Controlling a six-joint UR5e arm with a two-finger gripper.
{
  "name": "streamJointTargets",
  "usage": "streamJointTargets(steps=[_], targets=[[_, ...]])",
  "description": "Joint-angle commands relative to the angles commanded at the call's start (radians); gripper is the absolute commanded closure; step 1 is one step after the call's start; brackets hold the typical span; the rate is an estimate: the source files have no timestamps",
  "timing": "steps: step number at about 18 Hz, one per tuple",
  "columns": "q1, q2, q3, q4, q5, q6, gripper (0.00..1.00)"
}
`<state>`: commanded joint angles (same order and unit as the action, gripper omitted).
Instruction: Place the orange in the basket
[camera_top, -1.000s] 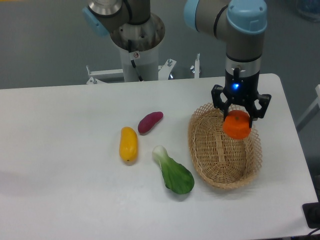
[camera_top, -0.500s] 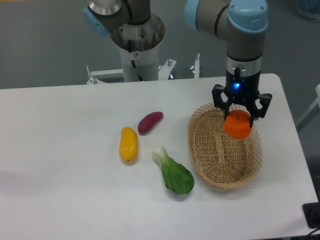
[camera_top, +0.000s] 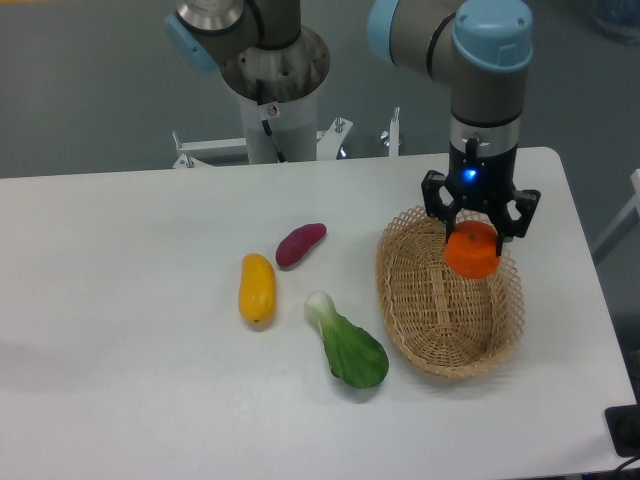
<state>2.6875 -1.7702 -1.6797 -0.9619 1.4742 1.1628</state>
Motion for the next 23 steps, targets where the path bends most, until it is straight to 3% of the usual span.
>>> streamJointTargets(steps=[2,5,8,13,23], targets=[[0.0,-0.011,-0.009,0.018,0.0,0.002,0.4],[-0.002,-0.06,-0.02,0.095,0.009,-0.002,0.4],[-0.014,-0.107,-0.02,0.14,0.09,-0.003,0.4],[-0.041,-0.193,-0.014,0.152,0.089,-0.037,0.4],[-0.055,-0.256,-0.034,0.181,0.052,-0.193,0.4]])
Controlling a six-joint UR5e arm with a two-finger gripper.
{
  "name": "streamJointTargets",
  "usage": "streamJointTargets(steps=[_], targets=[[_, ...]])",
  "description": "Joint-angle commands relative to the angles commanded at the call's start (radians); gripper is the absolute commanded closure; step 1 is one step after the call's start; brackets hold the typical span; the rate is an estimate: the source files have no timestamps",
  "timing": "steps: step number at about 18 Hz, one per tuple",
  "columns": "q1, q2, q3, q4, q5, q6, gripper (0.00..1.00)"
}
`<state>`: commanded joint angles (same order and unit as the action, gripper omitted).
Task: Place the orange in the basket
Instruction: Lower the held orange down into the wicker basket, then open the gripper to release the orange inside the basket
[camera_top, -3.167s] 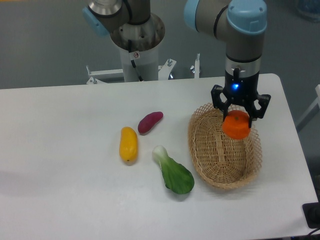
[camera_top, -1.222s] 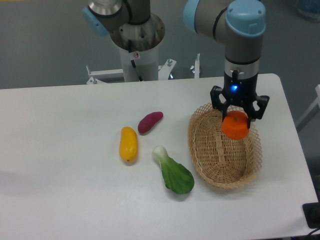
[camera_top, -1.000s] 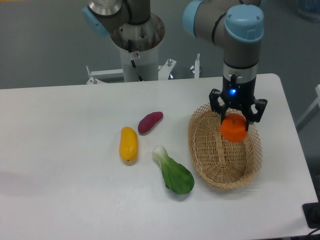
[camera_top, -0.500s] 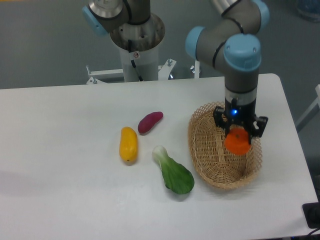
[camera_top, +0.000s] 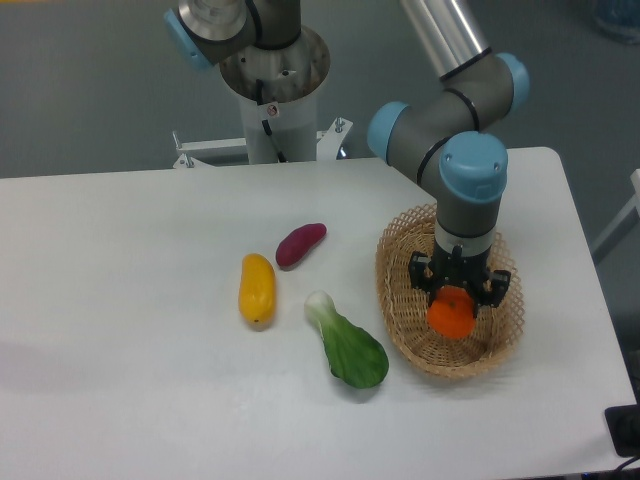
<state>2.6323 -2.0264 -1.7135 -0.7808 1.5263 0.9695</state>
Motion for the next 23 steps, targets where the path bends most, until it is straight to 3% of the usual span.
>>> streamJointTargets(steps=[7,10,13,17,23], targets=[[-0.012,-0.02,-0.003,-0.006,0.006,-0.002,0.39],[-0.014,-0.026,-0.005,-0.005,0.018,-0.002,0.29],[-0.014,-0.026,-0.005,-0.003,0.018,0.0,0.27],[-0.012,-0.018,-0.002,0.002,0.02,0.005,0.0],[-0.006,0.034,0.038,-0.002,0.009,0.006,0.0]])
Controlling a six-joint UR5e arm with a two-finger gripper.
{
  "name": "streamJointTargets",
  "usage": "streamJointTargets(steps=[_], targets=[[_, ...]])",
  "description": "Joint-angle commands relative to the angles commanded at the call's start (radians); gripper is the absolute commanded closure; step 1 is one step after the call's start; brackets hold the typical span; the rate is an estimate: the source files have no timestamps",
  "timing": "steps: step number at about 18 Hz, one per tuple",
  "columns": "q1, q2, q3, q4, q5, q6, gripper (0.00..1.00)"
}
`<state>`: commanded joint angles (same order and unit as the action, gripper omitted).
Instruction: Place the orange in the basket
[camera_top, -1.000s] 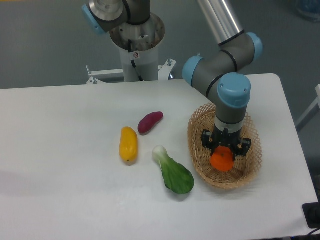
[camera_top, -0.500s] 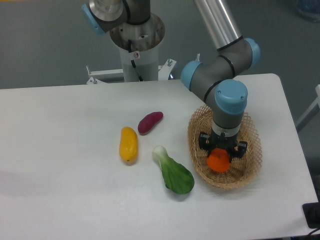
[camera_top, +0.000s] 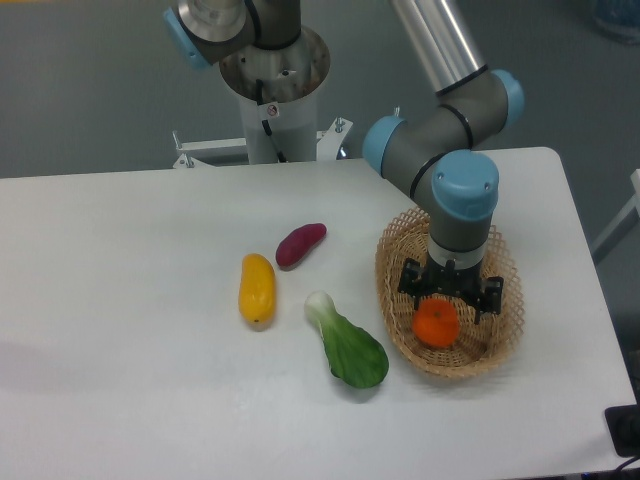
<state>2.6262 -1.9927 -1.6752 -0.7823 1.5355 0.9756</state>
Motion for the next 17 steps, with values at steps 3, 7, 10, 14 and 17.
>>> streamJointTargets(steps=[3,7,10,14,17], targets=[[-0.002,0.006,0.038,-0.017,0.008,-0.005,0.0],[0.0,0.015,0.08,-0.081,0.008,0.008,0.0],[0.002,0.022,0.078,-0.087,0.009,0.05,0.0],[0.0,0.022,0.08,-0.087,0.009,0.052,0.0],[0.0,0.02,0.08,-0.087,0.008,0.052,0.0]])
